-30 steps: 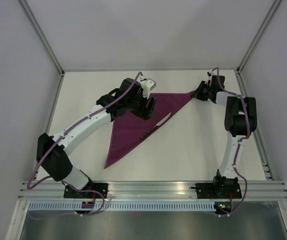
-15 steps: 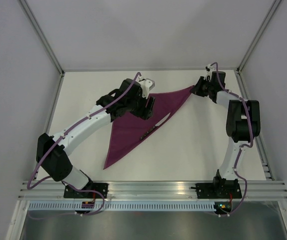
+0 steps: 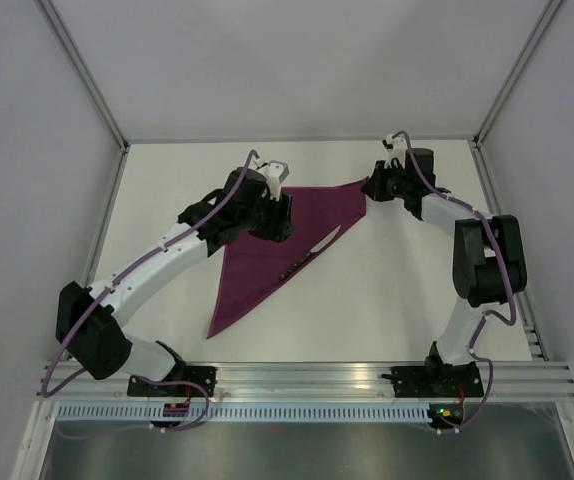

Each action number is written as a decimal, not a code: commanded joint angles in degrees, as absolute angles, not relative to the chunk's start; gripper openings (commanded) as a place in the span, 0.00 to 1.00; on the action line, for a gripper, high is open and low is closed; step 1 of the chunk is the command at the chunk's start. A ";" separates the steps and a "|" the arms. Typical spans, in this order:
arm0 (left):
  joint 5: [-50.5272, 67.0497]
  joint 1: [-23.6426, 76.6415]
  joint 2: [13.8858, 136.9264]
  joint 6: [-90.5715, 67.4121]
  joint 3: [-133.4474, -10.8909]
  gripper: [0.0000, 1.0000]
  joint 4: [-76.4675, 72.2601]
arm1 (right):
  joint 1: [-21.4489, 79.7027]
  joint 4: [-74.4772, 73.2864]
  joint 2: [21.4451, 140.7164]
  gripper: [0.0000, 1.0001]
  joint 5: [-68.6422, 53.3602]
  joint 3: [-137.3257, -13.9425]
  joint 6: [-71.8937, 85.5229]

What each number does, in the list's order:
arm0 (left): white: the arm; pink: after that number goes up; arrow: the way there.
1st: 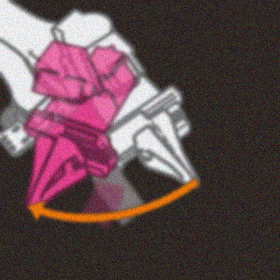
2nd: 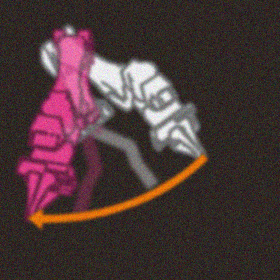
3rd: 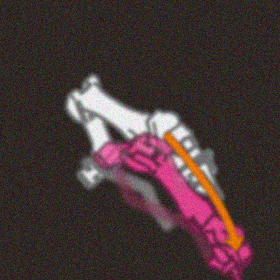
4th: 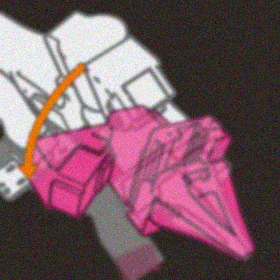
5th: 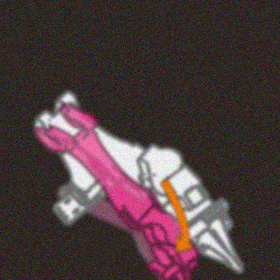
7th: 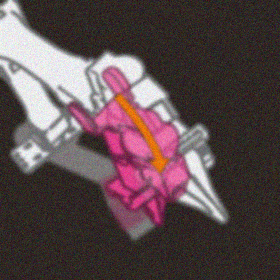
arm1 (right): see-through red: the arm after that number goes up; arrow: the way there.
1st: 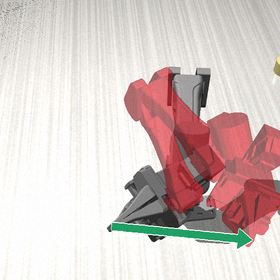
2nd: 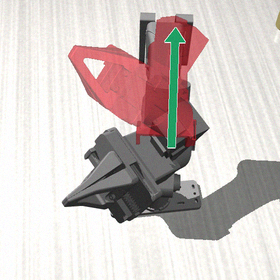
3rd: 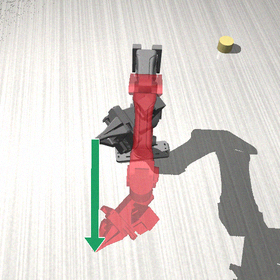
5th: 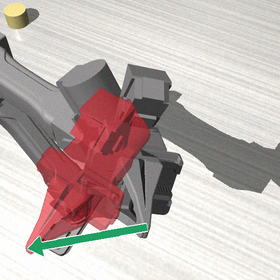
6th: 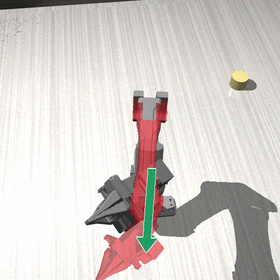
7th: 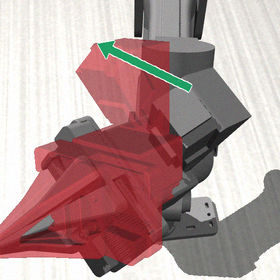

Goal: Fold the napkin, place the utensils inside, and roll it up
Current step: Fold the napkin

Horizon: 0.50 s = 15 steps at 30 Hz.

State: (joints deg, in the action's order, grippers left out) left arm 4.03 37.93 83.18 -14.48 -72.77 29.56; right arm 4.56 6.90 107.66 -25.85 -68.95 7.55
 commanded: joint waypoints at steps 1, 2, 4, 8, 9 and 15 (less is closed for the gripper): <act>0.97 37.18 76.56 -20.74 -70.15 0.59 26.11 | 6.85 9.76 102.40 0.13 -27.77 -66.98 2.11; 0.27 37.00 75.51 -21.35 -68.14 0.57 25.93 | 7.99 9.67 101.87 0.13 -27.86 -66.28 1.76; -1.49 36.13 72.09 -23.37 -64.62 0.54 25.23 | 9.22 8.97 100.82 0.12 -28.12 -65.74 1.23; -3.51 34.54 66.03 -26.10 -58.90 0.48 24.79 | 13.70 7.39 98.97 0.12 -27.25 -64.78 -1.75; -3.95 34.11 64.96 -26.63 -57.84 0.46 24.79 | 14.49 7.03 98.62 0.12 -27.07 -64.60 -2.89; -7.64 32.34 59.59 -31.89 -51.86 0.27 26.63 | 20.82 4.14 97.30 0.12 -24.26 -64.16 -6.32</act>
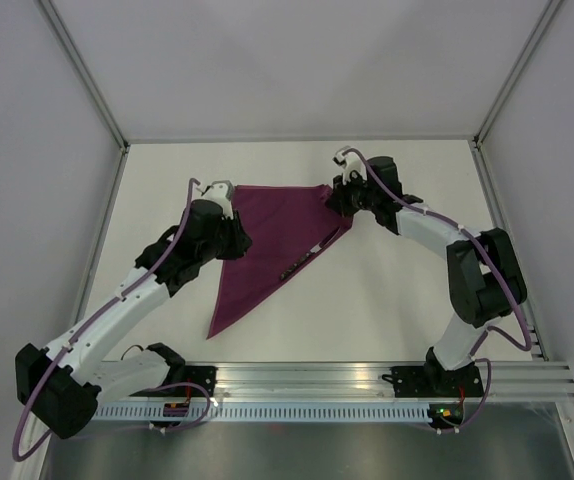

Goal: Fold the napkin, place the utensils inside, and roll it up
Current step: Fold the napkin

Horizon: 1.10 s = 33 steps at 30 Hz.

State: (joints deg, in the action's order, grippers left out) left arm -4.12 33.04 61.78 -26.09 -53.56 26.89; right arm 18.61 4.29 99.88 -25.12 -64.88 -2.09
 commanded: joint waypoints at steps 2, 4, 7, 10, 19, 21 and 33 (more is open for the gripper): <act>-8.96 31.99 58.54 -33.57 -49.14 0.21 26.54 | 22.84 4.13 96.94 0.12 -23.91 -63.64 -6.68; -9.40 31.47 57.66 -35.24 -46.86 0.17 25.93 | 23.99 3.52 96.77 0.12 -23.91 -63.46 -6.94; -9.67 31.29 57.22 -36.38 -45.18 0.13 25.49 | 26.01 3.08 96.51 0.12 -23.82 -62.67 -7.29; -10.02 31.11 57.13 -36.91 -44.74 0.12 25.31 | 28.12 2.20 96.33 0.12 -24.08 -62.40 -8.69; -8.79 29.45 58.88 -37.09 -43.68 0.10 24.35 | 34.09 0.53 96.85 0.11 -21.80 -61.26 -12.92; -8.18 28.83 58.97 -37.00 -43.16 0.09 23.82 | 34.63 0.53 97.47 0.11 -21.62 -61.17 -13.27; -4.84 27.07 60.90 -36.12 -42.28 0.10 21.45 | 37.09 0.18 98.61 0.11 -21.09 -60.91 -14.68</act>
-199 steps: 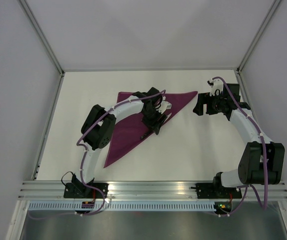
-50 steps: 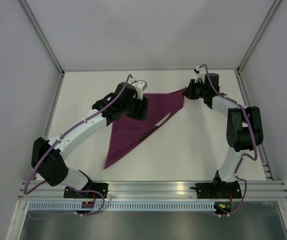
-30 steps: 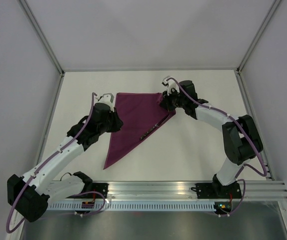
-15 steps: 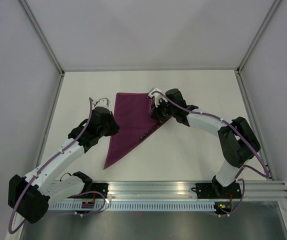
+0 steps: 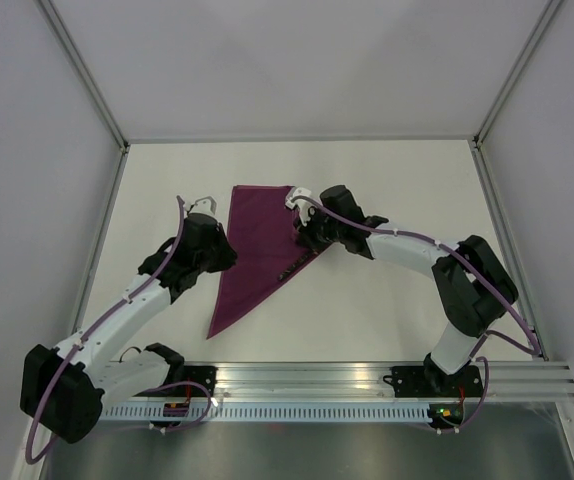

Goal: Fold the napkin, place the utensils inside, and roll it up
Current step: Fold the napkin

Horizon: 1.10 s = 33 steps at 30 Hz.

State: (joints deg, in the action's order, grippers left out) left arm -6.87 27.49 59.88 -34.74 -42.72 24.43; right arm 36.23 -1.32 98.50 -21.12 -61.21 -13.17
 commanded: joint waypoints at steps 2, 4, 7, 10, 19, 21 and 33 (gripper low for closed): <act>-4.48 26.98 61.17 -35.95 -42.10 0.10 21.01 | 37.44 -1.40 99.31 0.11 -20.92 -61.08 -14.94; -4.31 26.90 61.08 -35.77 -41.92 0.10 20.74 | 37.62 -1.49 99.75 0.11 -21.00 -61.26 -15.20; -3.61 26.46 61.08 -35.51 -41.66 0.11 20.13 | 38.06 -1.67 100.37 0.12 -21.01 -61.17 -15.38; -3.16 26.10 61.08 -35.25 -41.66 0.12 19.69 | 38.58 -1.93 100.90 0.13 -21.27 -61.35 -15.64; -1.58 26.10 60.03 -34.72 -42.80 0.14 19.51 | 40.07 -4.57 102.66 0.29 -22.32 -62.49 -17.05; -1.50 26.10 59.68 -34.45 -43.50 0.15 19.60 | 40.43 -4.75 102.83 0.33 -22.41 -62.75 -17.05; -3.34 25.93 56.87 -31.56 -54.91 0.19 27.50 | 43.68 -8.26 103.98 0.35 -23.82 -66.01 -17.40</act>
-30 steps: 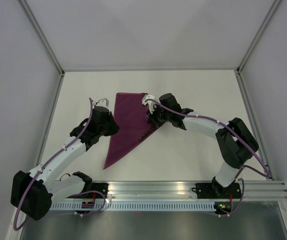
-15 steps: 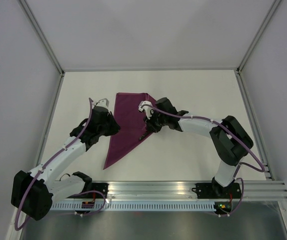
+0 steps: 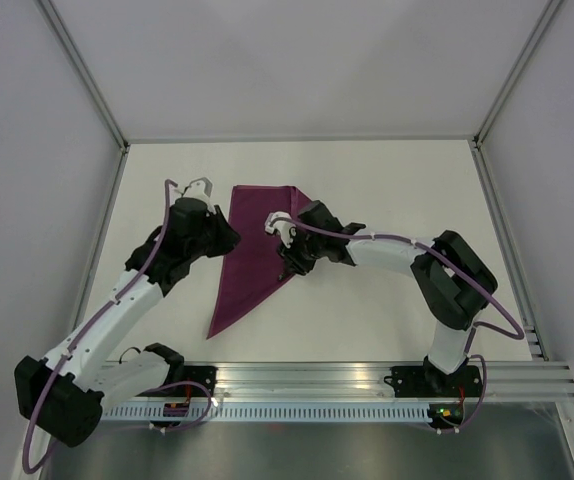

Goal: Fold the napkin, place the utensils inside, and roll it up
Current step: Fold the napkin

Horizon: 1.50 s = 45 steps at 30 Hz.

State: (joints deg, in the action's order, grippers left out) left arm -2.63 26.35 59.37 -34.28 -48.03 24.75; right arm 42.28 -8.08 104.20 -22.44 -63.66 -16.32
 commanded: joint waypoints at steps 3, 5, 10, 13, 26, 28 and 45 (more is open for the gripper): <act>-4.22 25.23 55.73 -29.71 -62.91 0.23 32.25 | 46.39 -7.47 102.22 0.35 -22.42 -66.00 -17.58; -4.48 24.52 55.55 -29.01 -69.06 0.27 34.71 | 48.15 -7.82 101.60 0.36 -20.49 -67.23 -17.40; -6.59 24.17 55.20 -27.42 -78.99 0.31 41.56 | 56.24 -6.08 99.76 0.40 -15.22 -67.50 -20.21; -8.08 24.17 54.06 -27.16 -80.94 0.31 43.67 | 62.13 -3.44 99.49 0.45 -11.17 -66.62 -23.10; -12.21 24.17 49.31 -28.12 -77.52 0.34 44.91 | 76.98 12.56 104.94 0.56 -1.24 -60.30 -33.04; -12.48 24.17 49.13 -28.21 -76.91 0.33 44.65 | 78.22 15.46 105.73 0.57 1.65 -59.16 -34.18; -13.36 24.17 49.13 -28.83 -72.43 0.34 42.89 | 82.88 24.78 114.25 0.56 8.96 -60.38 -40.43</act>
